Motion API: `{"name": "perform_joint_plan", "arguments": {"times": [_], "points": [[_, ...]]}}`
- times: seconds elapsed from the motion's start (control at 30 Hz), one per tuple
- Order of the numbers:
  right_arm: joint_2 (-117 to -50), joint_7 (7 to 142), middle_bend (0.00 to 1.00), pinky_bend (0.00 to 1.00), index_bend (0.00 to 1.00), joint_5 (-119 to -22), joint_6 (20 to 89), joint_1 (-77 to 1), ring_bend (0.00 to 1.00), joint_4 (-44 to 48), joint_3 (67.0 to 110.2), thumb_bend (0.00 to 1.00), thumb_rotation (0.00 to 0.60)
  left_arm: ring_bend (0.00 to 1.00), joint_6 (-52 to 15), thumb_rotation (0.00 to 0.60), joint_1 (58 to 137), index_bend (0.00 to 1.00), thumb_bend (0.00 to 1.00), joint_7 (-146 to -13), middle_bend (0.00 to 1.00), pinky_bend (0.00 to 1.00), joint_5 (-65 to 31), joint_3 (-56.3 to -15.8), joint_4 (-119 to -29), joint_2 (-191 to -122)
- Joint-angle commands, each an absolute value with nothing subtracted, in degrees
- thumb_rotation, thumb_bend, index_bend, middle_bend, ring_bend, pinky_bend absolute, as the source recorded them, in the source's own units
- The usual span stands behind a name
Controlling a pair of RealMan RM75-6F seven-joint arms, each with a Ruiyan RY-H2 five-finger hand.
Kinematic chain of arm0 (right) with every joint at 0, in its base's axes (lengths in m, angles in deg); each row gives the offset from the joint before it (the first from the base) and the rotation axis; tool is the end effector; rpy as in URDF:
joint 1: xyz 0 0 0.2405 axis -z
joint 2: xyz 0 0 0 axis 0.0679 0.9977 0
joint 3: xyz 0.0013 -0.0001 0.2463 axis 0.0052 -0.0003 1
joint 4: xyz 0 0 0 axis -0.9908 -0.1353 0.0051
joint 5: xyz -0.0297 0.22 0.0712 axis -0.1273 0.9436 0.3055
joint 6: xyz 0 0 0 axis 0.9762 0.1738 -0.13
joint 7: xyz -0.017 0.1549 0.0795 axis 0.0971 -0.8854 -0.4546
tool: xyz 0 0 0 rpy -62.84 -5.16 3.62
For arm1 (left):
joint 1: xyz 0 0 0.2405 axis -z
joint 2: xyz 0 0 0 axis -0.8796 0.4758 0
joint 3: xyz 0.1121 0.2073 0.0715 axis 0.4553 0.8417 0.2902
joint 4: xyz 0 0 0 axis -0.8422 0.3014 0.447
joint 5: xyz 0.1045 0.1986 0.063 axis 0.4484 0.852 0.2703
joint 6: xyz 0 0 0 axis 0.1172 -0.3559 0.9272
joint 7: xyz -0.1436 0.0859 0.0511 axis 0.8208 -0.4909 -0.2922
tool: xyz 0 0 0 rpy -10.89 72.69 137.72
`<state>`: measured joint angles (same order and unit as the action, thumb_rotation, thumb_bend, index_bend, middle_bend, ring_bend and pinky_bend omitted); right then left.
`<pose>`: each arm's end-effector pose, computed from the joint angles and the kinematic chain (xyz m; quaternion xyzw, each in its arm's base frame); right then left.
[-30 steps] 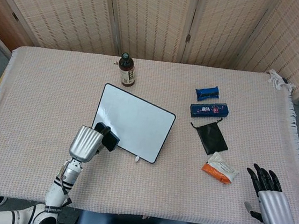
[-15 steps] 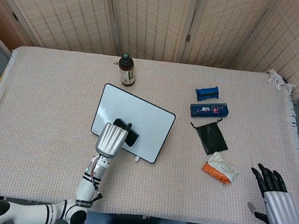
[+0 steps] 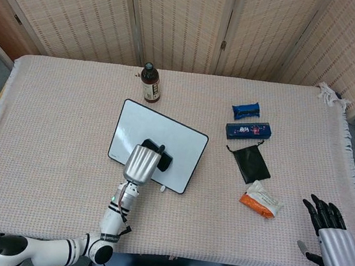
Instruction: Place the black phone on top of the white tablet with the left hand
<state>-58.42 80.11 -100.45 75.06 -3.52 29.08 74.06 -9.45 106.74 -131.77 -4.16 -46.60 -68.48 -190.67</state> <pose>-0.2961 -0.1534 0.1227 0.6385 -0.4221 0.3371 0.5482 -0.0281 0.3552 -0.1029 -0.7046 -0.1555 -0.3978 0.5667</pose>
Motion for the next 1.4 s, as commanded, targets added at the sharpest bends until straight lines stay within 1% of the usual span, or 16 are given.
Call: {"name": "perform_joint_plan", "arguments": {"times": [0.03, 0.17, 0.27, 0.63, 0.73, 0.8, 0.83, 0.87, 0.9, 0.97, 1.0, 1.03, 1.17, 1.2, 1.27, 1.4], "points": [[-58.41, 80.1, 0.0, 0.0, 0.0, -100.39, 75.11, -3.47, 0.0, 29.06, 74.11, 0.29, 0.6, 0.96, -9.36, 0.6, 107.17, 0.32, 0.36, -130.79, 1.0, 1.0, -3.87, -46.45, -67.47, -191.08], [-58.4, 80.03, 0.0, 0.0, 0.0, -100.4, 75.2, -3.39, 0.0, 29.06, 74.16, 0.29, 0.6, 0.96, -9.03, 0.6, 107.51, 0.23, 0.36, -129.33, 1.0, 1.0, -3.45, -46.23, -66.23, -191.53], [-58.42, 80.02, 0.0, 0.0, 0.0, -100.47, 75.38, -3.29, 0.0, 29.06, 74.19, 0.3, 0.6, 0.96, -9.12, 0.6, 107.54, 0.19, 0.36, -129.13, 1.0, 1.0, -3.61, -45.98, -66.19, -191.55], [-58.49, 80.12, 0.0, 0.0, 0.0, -101.22, 76.35, -2.75, 0.0, 28.98, 74.09, 0.29, 0.6, 0.96, -9.23, 0.6, 106.53, 0.11, 0.32, -133.26, 1.0, 1.0, -5.46, -44.86, -71.01, -189.74], [-58.52, 80.21, 0.0, 0.0, 0.0, -101.62, 76.62, -2.57, 0.0, 28.84, 73.97, 0.29, 0.6, 0.94, -7.36, 0.6, 104.32, 0.07, 0.3, -134.96, 1.0, 1.0, -5.57, -43.49, -76.84, -186.7], [-58.55, 80.29, 0.0, 0.0, 0.0, -101.92, 76.64, -2.56, 0.0, 28.78, 73.88, 0.3, 0.6, 0.89, -6.18, 0.6, 101.87, 0.06, 0.29, -136.07, 1.0, 0.99, -6.05, -42.04, -83.19, -182.61], [-58.56, 80.33, 0.0, 0.0, 0.0, -102.1, 76.69, -2.54, 0.0, 28.75, 73.83, 0.3, 0.6, 0.83, -5.48, 0.6, 100.61, 0.06, 0.29, -136.32, 0.98, 0.96, -6.13, -41.27, -86.22, -180.39], [-58.56, 80.36, 0.0, 0.0, 0.0, -102.32, 76.75, -2.52, 0.0, 28.71, 73.76, 0.29, 0.6, 0.74, -4.62, 0.6, 99.18, 0.06, 0.29, -136.17, 0.91, 0.9, -6.17, -40.47, -89.33, -178.0], [-58.58, 80.43, 0.0, 0.0, 0.0, -102.63, 76.8, -2.5, 0.0, 28.67, 73.66, 0.3, 0.6, 0.68, -3.67, 0.6, 97.0, 0.06, 0.29, -135.13, 0.84, 0.84, -6.42, -39.14, -93.84, -174.41], [-58.65, 80.51, 0.0, 0.0, 0.0, -103.11, 76.91, -2.48, 0.0, 28.56, 73.54, 0.29, 0.6, 0.44, -2.25, 0.6, 93.37, 0.06, 0.29, -132.68, 0.55, 0.56, -6.72, -36.69, -100.69, -168.06], [-58.7, 80.6, 0.0, 0.0, 0.0, -103.3, 76.94, -2.49, 0.0, 28.49, 73.52, 0.29, 0.6, 0.37, -1.53, 0.6, 91.49, 0.05, 0.29, -130.88, 0.45, 0.45, -6.53, -35.22, -103.91, -164.59], [-58.8, 80.72, 0.0, 0.0, 0.0, -103.5, 76.9, -2.54, 0.0, 28.44, 73.49, 0.29, 0.6, 0.24, -0.12, 0.6, 88.92, 0.05, 0.29, -128.0, 0.32, 0.3, -5.65, -33.19, -107.48, -160.07], [-59.48, 81.87, 0.0, 0.0, 0.0, -104.46, 76.46, -2.75, 0.0, 28.22, 73.2, 0.29, 0.6, 0.03, 5.61, 0.6, 80.54, 0.04, 0.29, -114.92, 0.11, 0.04, 0.59, -25.59, -112.43, -147.82], [-59.73, 82.32, 0.0, 0.0, 0.0, -104.78, 76.23, -2.81, 0.0, 28.18, 73.03, 0.29, 0.6, 0.02, 7.63, 0.6, 78.16, 0.04, 0.29, -110.31, 0.1, 0.02, 3.09, -23.45, -111.81, -145.35], [-60.14, 83.04, 0.0, 0.0, 0.0, -105.04, 75.76, -2.97, 0.0, 28.14, 72.9, 0.29, 0.6, 0.0, 10.92, 0.6, 74.82, 0.04, 0.29, -103.99, 0.07, 0.0, 6.64, -20.8, -109.36, -142.99], [-60.57, 83.62, 0.0, 0.0, 0.0, -104.68, 74.27, -3.63, 0.0, 28.19, 72.91, 0.29, 0.6, 0.0, 15.92, 0.6, 68.62, 0.05, 0.29, -94.31, 0.05, 0.0, 11.78, -16.3, -101.73, -141.8]]}}
